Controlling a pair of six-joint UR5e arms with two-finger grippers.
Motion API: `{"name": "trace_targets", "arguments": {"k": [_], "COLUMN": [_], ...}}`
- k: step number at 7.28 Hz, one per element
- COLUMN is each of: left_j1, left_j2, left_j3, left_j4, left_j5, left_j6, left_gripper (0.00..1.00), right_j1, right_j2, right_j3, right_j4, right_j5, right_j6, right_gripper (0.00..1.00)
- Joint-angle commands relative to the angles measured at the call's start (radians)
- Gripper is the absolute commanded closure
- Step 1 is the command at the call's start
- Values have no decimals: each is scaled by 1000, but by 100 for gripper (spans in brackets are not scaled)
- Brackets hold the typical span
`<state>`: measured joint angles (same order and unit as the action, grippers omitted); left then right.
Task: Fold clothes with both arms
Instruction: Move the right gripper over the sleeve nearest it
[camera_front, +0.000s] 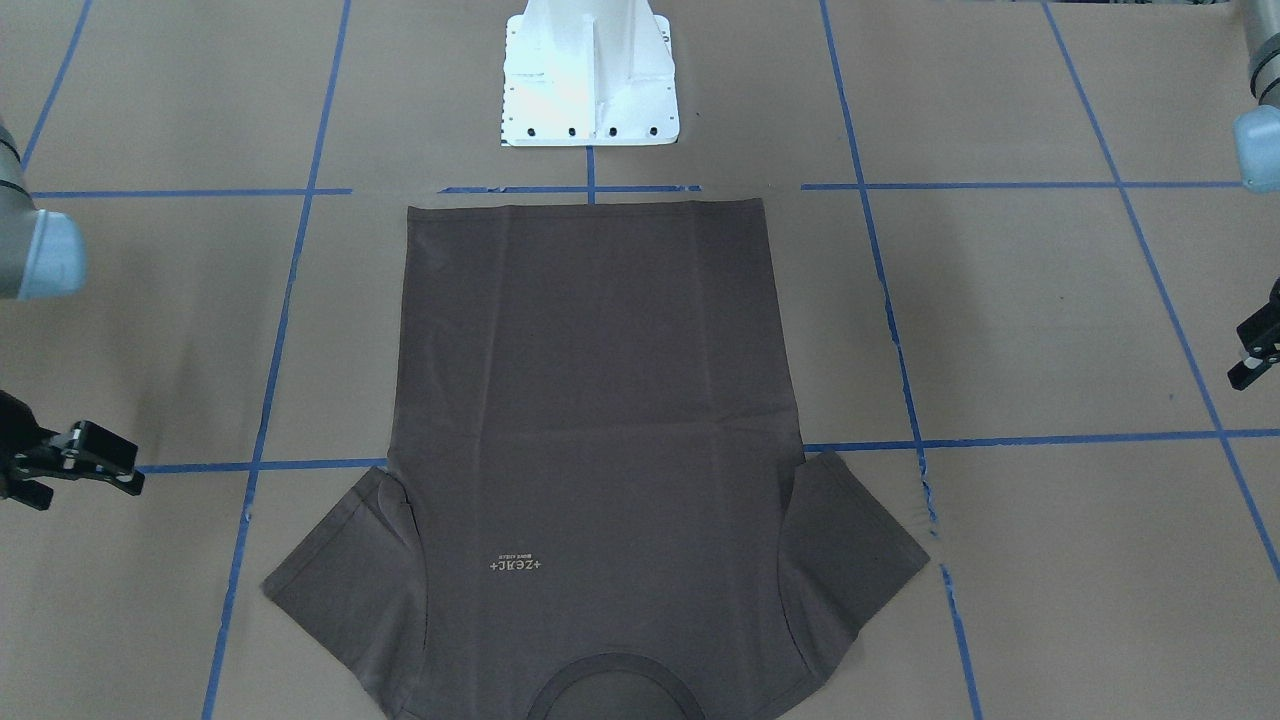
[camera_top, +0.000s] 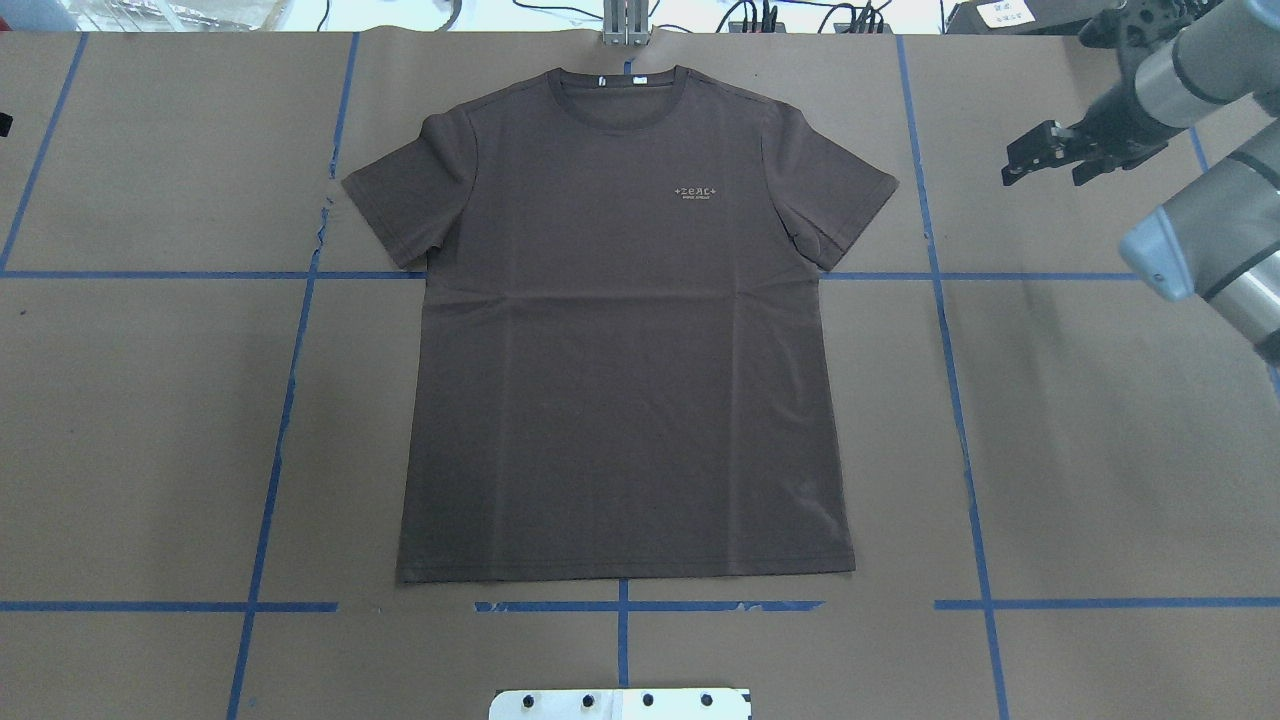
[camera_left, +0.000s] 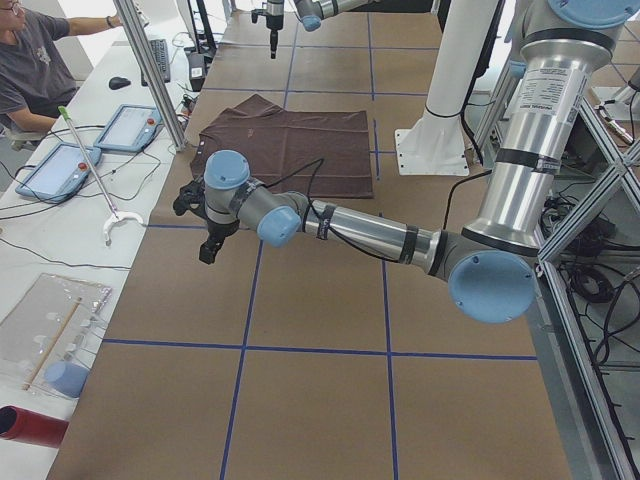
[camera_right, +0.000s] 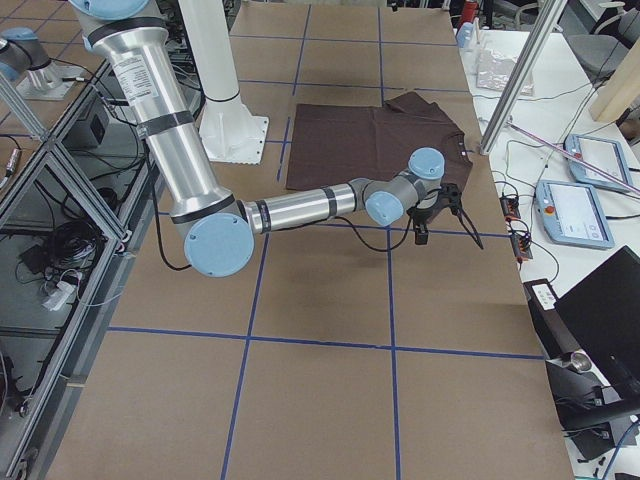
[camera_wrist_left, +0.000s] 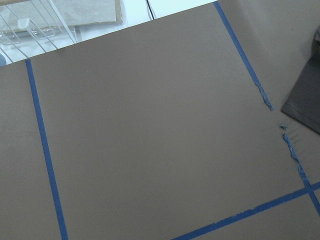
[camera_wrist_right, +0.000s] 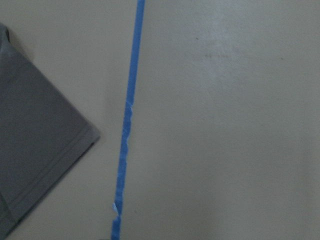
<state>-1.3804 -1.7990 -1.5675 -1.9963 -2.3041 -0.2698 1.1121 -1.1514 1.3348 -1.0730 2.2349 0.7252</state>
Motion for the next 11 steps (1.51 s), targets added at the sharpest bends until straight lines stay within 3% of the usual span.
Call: {"name": "trace_targets", "arguments": {"k": [1,5,11], "left_j1": [3,3,1], "left_j2": [-9,-19,-16], "left_j3": [3,0,-5], "left_j4": [-24,-24,-24], "left_j5": [5,5,5], "left_j6": [-42,-46,-48], "left_gripper": [0,0,0], "right_j1": [-84,-123,-143], "right_j2": [152,283,305], "right_j3": [-182,-360,-411], "right_j4": [77,79,77], "right_j5": [-60,-130,-132], "right_j6": [120,152,146], "right_gripper": [0,2,18]}}
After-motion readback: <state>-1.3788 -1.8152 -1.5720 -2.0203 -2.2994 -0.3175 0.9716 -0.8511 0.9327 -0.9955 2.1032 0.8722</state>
